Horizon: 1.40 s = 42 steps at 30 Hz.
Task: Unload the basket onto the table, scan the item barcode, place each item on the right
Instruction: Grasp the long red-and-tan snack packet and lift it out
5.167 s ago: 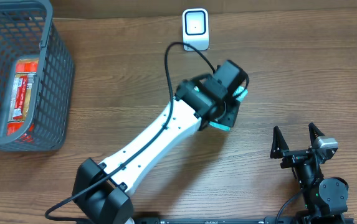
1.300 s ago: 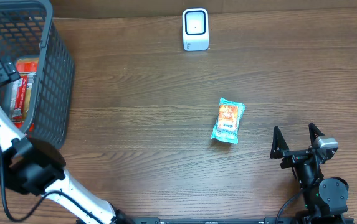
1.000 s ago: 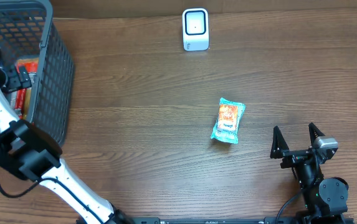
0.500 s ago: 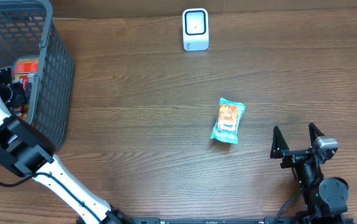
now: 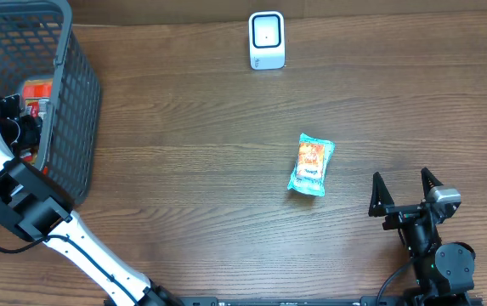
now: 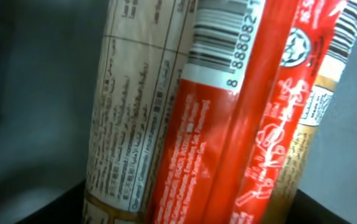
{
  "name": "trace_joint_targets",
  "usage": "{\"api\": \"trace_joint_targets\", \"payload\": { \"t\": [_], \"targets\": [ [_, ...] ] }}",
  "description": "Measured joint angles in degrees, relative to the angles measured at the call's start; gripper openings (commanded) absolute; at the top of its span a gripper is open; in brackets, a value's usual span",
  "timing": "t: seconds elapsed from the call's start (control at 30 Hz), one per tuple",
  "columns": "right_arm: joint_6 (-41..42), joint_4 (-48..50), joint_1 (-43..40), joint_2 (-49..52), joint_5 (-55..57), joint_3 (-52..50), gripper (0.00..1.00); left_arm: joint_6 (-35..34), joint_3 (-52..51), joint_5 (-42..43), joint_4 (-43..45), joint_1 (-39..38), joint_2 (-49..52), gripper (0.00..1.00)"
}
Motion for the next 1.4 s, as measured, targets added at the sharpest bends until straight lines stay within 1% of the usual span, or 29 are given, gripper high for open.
{"api": "trace_joint_targets", "payload": {
  "t": [0.07, 0.1, 0.13, 0.2, 0.23, 0.5, 0.6, 0.77, 0.9, 1.03, 1.2, 1.3, 1.4],
  "targets": [
    [0.0, 0.0, 0.0, 0.0, 0.0, 0.0, 1.00, -0.2, 0.0, 0.3, -0.2, 0.0, 0.0, 0.41],
    [0.0, 0.0, 0.0, 0.0, 0.0, 0.0, 1.00, -0.2, 0.1, 0.5, -0.3, 0.0, 0.0, 0.31],
    [0.0, 0.0, 0.0, 0.0, 0.0, 0.0, 1.00, -0.1, 0.3, 0.7, -0.5, 0.0, 0.0, 0.24],
    [0.0, 0.0, 0.0, 0.0, 0.0, 0.0, 1.00, 0.0, 0.9, 1.0, -0.9, 0.0, 0.0, 0.13],
    [0.0, 0.0, 0.0, 0.0, 0.0, 0.0, 1.00, 0.0, 1.1, 1.1, -1.1, 0.0, -0.1, 0.11],
    [0.0, 0.0, 0.0, 0.0, 0.0, 0.0, 1.00, -0.7, 1.4, 1.1, -1.4, 0.0, -0.5, 0.06],
    [0.0, 0.0, 0.0, 0.0, 0.0, 0.0, 1.00, -2.3, 1.4, 1.1, -1.4, 0.0, -0.8, 0.04],
    [0.0, 0.0, 0.0, 0.0, 0.0, 0.0, 1.00, -5.0, 1.2, 0.9, -1.6, -0.1, -2.1, 0.04],
    [0.0, 0.0, 0.0, 0.0, 0.0, 0.0, 1.00, -6.6, 0.1, 1.0, -1.4, -0.5, -5.6, 0.04],
    [0.0, 0.0, 0.0, 0.0, 0.0, 0.0, 1.00, -7.9, -0.1, 2.8, -0.5, -1.3, -13.2, 0.04],
    [0.0, 0.0, 0.0, 0.0, 0.0, 0.0, 1.00, -10.1, -0.1, 5.6, 1.6, -2.8, -26.9, 0.04],
    [0.0, 0.0, 0.0, 0.0, 0.0, 0.0, 1.00, -12.4, 0.0, 6.6, 2.1, -3.8, -34.5, 0.04],
    [0.0, 0.0, 0.0, 0.0, 0.0, 0.0, 1.00, -16.7, 0.0, 7.9, 1.2, -5.2, -41.0, 0.04]
  ]
}}
